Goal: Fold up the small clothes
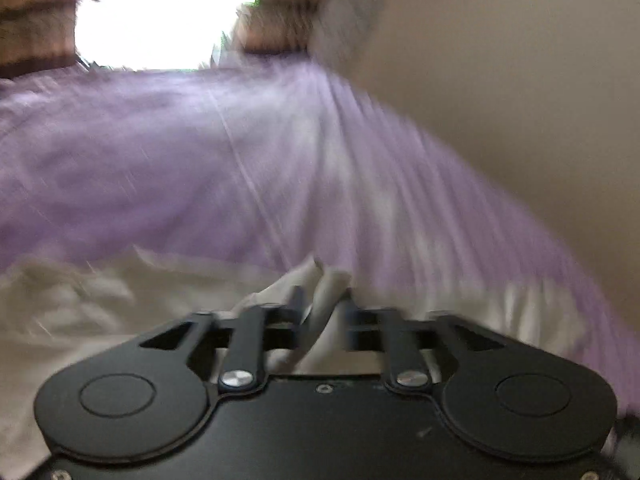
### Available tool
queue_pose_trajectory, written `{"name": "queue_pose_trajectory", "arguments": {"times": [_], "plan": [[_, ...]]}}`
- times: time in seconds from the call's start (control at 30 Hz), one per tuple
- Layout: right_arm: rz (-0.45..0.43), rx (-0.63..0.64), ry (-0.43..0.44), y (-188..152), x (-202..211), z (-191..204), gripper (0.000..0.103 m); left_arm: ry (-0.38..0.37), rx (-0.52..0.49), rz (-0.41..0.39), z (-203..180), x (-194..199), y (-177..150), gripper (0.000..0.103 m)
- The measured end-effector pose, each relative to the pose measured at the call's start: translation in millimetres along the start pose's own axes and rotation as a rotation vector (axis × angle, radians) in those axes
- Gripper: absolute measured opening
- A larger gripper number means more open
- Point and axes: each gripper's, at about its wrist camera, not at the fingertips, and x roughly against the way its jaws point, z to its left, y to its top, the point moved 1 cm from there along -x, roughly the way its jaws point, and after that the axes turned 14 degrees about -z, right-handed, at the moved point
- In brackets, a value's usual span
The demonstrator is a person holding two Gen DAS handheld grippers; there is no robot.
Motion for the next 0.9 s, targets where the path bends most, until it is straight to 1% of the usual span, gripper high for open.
{"name": "queue_pose_trajectory", "arguments": {"times": [0.03, 0.1, 0.13, 0.2, 0.27, 0.33, 0.37, 0.4, 0.43, 0.47, 0.5, 0.53, 0.57, 0.6, 0.63, 0.67, 0.7, 0.73, 0.77, 0.8, 0.83, 0.9], "plan": [[0.002, -0.008, -0.006, -0.6, -0.9, -3.7, 0.103, 0.011, -0.019, 0.024, -2.7, -2.5, -10.3, 0.041], [0.001, -0.017, -0.028, -2.1, -1.2, -8.6, 0.103, 0.044, -0.039, 0.035, -1.9, 1.7, -27.8, 0.042], [0.000, -0.023, -0.032, -2.3, -1.5, -10.2, 0.103, 0.045, -0.027, 0.042, -0.4, 11.6, -36.2, 0.045], [0.002, -0.053, -0.034, -2.7, -2.5, -12.4, 0.103, 0.037, 0.023, 0.081, 9.4, 26.9, -49.0, 0.045], [0.005, -0.116, -0.026, -2.6, -4.0, -19.3, 0.103, 0.040, 0.069, 0.098, 20.2, 44.0, -58.4, 0.046], [-0.007, -0.192, 0.005, -2.0, -4.1, -32.5, 0.103, 0.052, 0.069, 0.108, 36.1, 78.9, -76.1, 0.047], [-0.022, -0.239, 0.028, -1.6, -4.1, -44.9, 0.103, 0.077, 0.047, 0.113, 43.4, 94.4, -81.7, 0.047], [-0.043, -0.299, 0.048, -1.6, -5.1, -61.6, 0.103, 0.133, 0.007, 0.116, 56.4, 116.8, -94.6, 0.047], [-0.070, -0.374, 0.062, -3.2, -7.5, -81.4, 0.103, 0.172, -0.026, 0.120, 64.4, 130.9, -102.0, 0.048], [-0.090, -0.476, 0.076, -6.8, -13.6, -105.4, 0.103, 0.225, -0.073, 0.126, 74.8, 146.4, -109.4, 0.048], [-0.087, -0.606, 0.107, -12.8, -26.1, -134.3, 0.103, 0.319, -0.105, 0.119, 88.1, 163.8, -117.1, 0.048], [-0.073, -0.724, 0.133, -20.1, -41.2, -162.3, 0.097, 0.386, -0.101, 0.102, 98.8, 175.5, -122.2, 0.049], [-0.049, -0.822, 0.134, -26.6, -56.4, -187.2, 0.088, 0.423, -0.073, 0.086, 112.7, 189.9, -128.4, 0.050], [-0.012, -0.911, 0.135, -32.0, -74.3, -212.1, 0.065, 0.432, -0.036, 0.086, 125.6, 199.6, -134.8, 0.050], [0.009, -0.946, 0.135, -33.1, -87.2, -226.8, 0.044, 0.442, 0.002, 0.096, 137.3, 206.4, -140.1, 0.050], [0.030, -0.981, 0.134, -33.0, -100.9, -238.9, 0.042, 0.455, 0.035, 0.111, 148.5, 211.7, -145.8, 0.050], [0.040, -1.026, 0.166, -31.8, -117.6, -249.1, 0.042, 0.472, 0.054, 0.128, 158.8, 216.4, -151.3, 0.050], [0.029, -1.067, 0.184, -31.3, -130.0, -255.0, 0.042, 0.492, 0.051, 0.135, 166.9, 223.0, -156.5, 0.050], [0.030, -1.079, 0.193, -29.4, -142.7, -257.7, 0.041, 0.519, 0.036, 0.147, 173.2, 226.4, -161.4, 0.050], [0.047, -1.083, 0.186, -26.0, -155.5, -257.9, 0.037, 0.550, 0.020, 0.167, 180.8, 231.7, -166.9, 0.050], [0.051, -1.092, 0.166, -23.7, -161.5, -256.8, 0.031, 0.560, 0.010, 0.173, 186.2, 237.8, -170.0, 0.050], [0.036, -1.116, 0.131, -20.0, -166.2, -252.3, 0.028, 0.569, -0.007, 0.177, 197.7, 251.7, -177.0, 0.051]]}}
